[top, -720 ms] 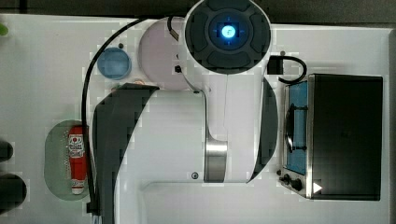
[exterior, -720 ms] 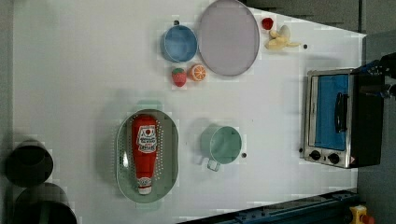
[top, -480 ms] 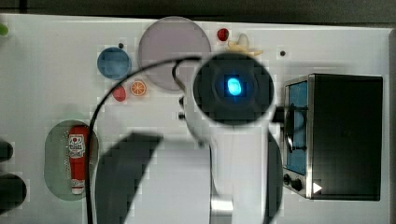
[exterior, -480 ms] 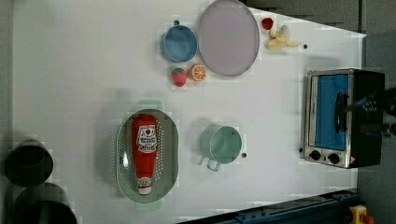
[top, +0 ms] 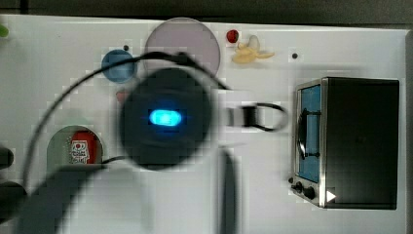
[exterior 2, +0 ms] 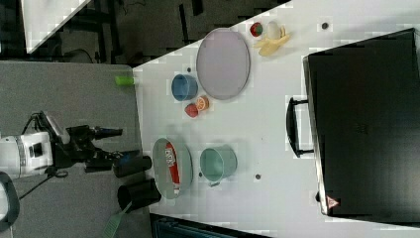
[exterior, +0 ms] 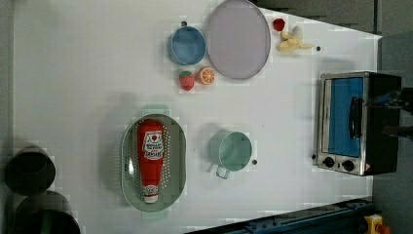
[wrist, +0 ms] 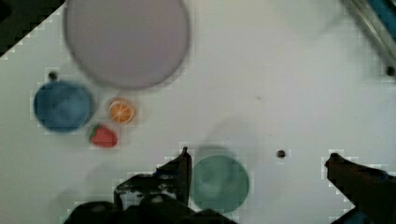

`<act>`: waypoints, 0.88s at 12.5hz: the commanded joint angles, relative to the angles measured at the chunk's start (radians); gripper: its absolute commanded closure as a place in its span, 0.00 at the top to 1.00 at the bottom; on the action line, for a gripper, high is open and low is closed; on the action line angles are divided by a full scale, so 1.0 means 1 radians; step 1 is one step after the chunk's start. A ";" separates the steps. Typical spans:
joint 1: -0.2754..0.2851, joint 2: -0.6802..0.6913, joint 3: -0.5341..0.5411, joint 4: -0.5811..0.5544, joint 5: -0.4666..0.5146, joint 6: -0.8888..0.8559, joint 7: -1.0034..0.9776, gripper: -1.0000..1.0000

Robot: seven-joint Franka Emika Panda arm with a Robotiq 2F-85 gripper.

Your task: Pick ketchup from strainer and place it on the table

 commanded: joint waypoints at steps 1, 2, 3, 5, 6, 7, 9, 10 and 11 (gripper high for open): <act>0.071 0.057 0.162 -0.016 0.012 0.049 0.036 1.00; 0.075 0.076 0.213 -0.016 0.012 0.080 0.036 1.00; 0.078 0.099 0.263 -0.016 0.011 0.109 0.036 1.00; 0.083 0.152 0.352 -0.018 0.011 0.151 0.037 1.00; 0.085 0.180 0.392 -0.022 0.010 0.173 0.043 1.00; 0.087 0.210 0.427 -0.031 0.007 0.202 0.048 1.00; 0.093 0.271 0.482 -0.061 -0.020 0.279 0.053 1.00; 0.097 0.303 0.497 -0.081 -0.045 0.331 0.064 1.00; 0.102 0.333 0.506 -0.102 -0.078 0.385 0.083 1.00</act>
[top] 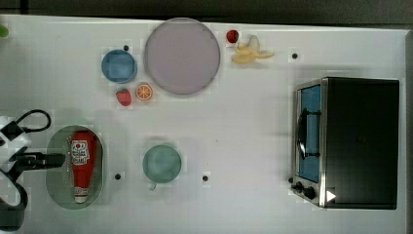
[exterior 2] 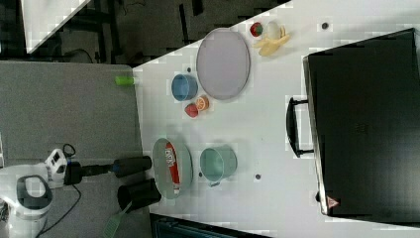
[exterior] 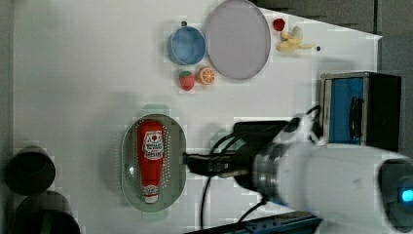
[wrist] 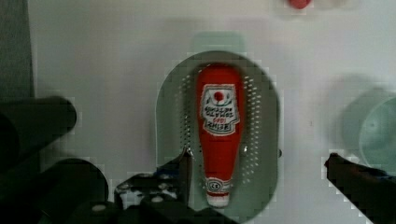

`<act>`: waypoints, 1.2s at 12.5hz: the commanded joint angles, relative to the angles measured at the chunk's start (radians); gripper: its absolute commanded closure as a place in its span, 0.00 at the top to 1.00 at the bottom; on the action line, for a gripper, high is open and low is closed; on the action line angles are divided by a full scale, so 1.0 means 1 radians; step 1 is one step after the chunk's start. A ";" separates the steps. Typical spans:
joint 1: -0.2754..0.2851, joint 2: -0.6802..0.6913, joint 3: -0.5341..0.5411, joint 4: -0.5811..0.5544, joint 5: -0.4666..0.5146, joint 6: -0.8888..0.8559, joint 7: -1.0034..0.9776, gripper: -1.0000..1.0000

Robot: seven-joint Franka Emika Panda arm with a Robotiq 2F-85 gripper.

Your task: Pick ketchup from strainer and place it on the table

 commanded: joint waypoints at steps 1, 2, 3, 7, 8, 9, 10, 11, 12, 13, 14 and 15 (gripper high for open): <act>-0.026 0.071 -0.008 -0.066 -0.057 0.128 0.093 1.00; -0.019 0.105 -0.009 -0.086 -0.098 0.179 0.112 1.00; -0.014 0.143 -0.009 -0.102 -0.139 0.228 0.128 1.00; -0.005 0.310 -0.013 -0.128 -0.259 0.401 0.207 1.00; -0.003 0.349 -0.015 -0.127 -0.298 0.428 0.233 1.00; 0.001 0.384 -0.021 -0.127 -0.338 0.453 0.264 1.00; 0.005 0.417 -0.028 -0.127 -0.378 0.474 0.290 1.00; 0.011 0.449 -0.037 -0.126 -0.416 0.495 0.310 1.00; 0.016 0.480 -0.046 -0.125 -0.445 0.524 0.331 1.00; 0.022 0.508 -0.055 -0.122 -0.463 0.551 0.359 1.00; 0.030 0.532 -0.066 -0.119 -0.478 0.570 0.388 1.00; 0.039 0.553 -0.078 -0.112 -0.493 0.580 0.406 1.00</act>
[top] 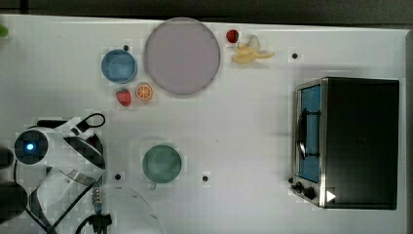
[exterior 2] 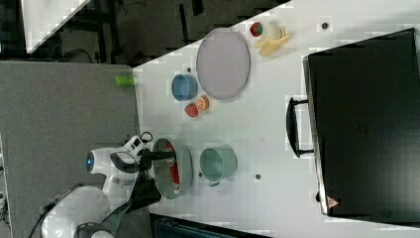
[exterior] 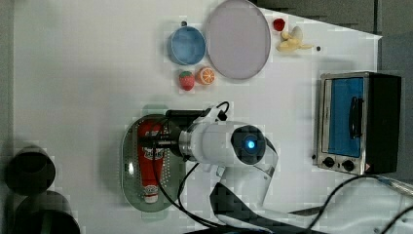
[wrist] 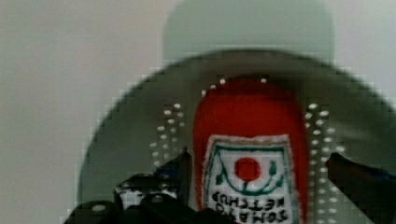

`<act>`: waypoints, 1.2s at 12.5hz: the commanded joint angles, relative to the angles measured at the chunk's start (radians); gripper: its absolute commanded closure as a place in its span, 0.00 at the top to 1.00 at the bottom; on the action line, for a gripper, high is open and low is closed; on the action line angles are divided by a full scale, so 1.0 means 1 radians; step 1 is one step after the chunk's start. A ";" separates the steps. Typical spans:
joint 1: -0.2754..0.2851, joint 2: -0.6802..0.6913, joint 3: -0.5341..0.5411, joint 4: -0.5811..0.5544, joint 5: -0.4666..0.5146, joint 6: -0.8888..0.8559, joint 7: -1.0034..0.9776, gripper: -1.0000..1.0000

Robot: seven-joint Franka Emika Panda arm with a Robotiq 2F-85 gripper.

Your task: Pick ketchup from strainer and place it on the table

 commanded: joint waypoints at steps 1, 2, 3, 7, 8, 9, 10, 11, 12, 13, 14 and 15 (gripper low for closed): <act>0.045 0.020 -0.026 0.024 -0.036 0.035 0.122 1.00; 0.055 0.033 -0.037 0.032 -0.039 0.041 0.122 0.96; 0.062 0.039 -0.046 0.037 -0.039 0.043 0.122 0.84; 0.053 -0.004 -0.028 0.022 -0.036 0.034 0.122 0.59; 0.040 -0.040 -0.003 0.003 -0.022 0.018 0.122 0.59; 0.020 -0.086 0.030 -0.018 0.014 0.002 0.122 0.59; -0.004 -0.136 0.063 -0.032 0.069 -0.019 0.122 0.59; -0.029 -0.189 0.093 -0.036 0.132 -0.050 0.122 0.59; -0.055 -0.240 0.118 -0.034 0.189 -0.086 0.121 0.59; -0.080 -0.289 0.138 -0.027 0.230 -0.120 0.110 0.59; -0.102 -0.332 0.150 -0.017 0.259 -0.152 0.085 0.59; -0.121 -0.371 0.154 -0.001 0.283 -0.184 0.046 0.59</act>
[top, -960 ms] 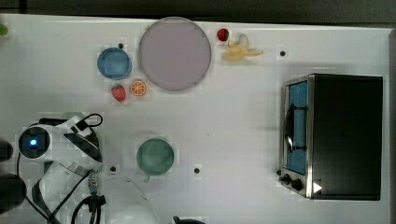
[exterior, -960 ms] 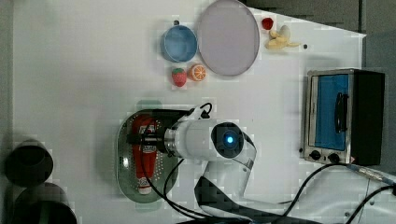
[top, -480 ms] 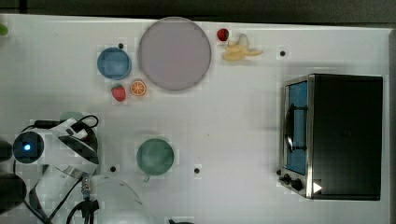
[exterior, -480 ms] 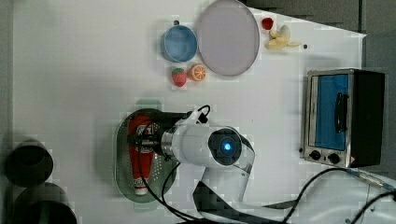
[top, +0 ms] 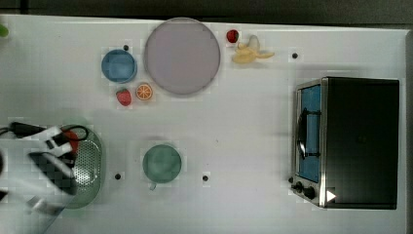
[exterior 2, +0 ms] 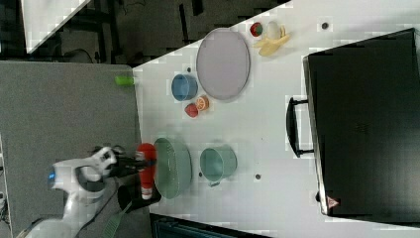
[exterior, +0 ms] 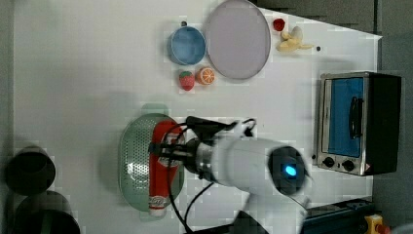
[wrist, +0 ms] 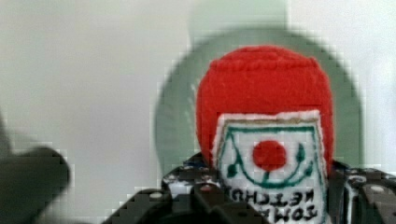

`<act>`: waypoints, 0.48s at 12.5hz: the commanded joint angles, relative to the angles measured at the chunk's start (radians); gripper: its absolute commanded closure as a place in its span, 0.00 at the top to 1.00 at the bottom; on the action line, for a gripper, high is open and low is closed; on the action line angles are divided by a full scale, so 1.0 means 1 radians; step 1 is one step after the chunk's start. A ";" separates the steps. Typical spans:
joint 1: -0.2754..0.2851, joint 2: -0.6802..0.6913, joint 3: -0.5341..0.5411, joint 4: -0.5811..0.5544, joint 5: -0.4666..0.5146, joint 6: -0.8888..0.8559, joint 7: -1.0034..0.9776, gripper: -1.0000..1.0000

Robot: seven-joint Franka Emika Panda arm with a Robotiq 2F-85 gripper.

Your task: Pick ketchup from strainer and place it on the table

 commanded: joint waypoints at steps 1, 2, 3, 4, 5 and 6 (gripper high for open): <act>-0.074 -0.093 0.021 0.061 0.064 -0.077 -0.078 0.59; -0.093 -0.112 0.021 0.083 0.094 -0.121 -0.136 0.59; -0.116 -0.124 0.019 0.109 0.134 -0.178 -0.200 0.59; -0.142 -0.127 0.015 0.138 0.180 -0.246 -0.267 0.59; -0.171 -0.127 0.005 0.167 0.218 -0.310 -0.325 0.59; -0.201 -0.128 -0.008 0.194 0.230 -0.361 -0.377 0.59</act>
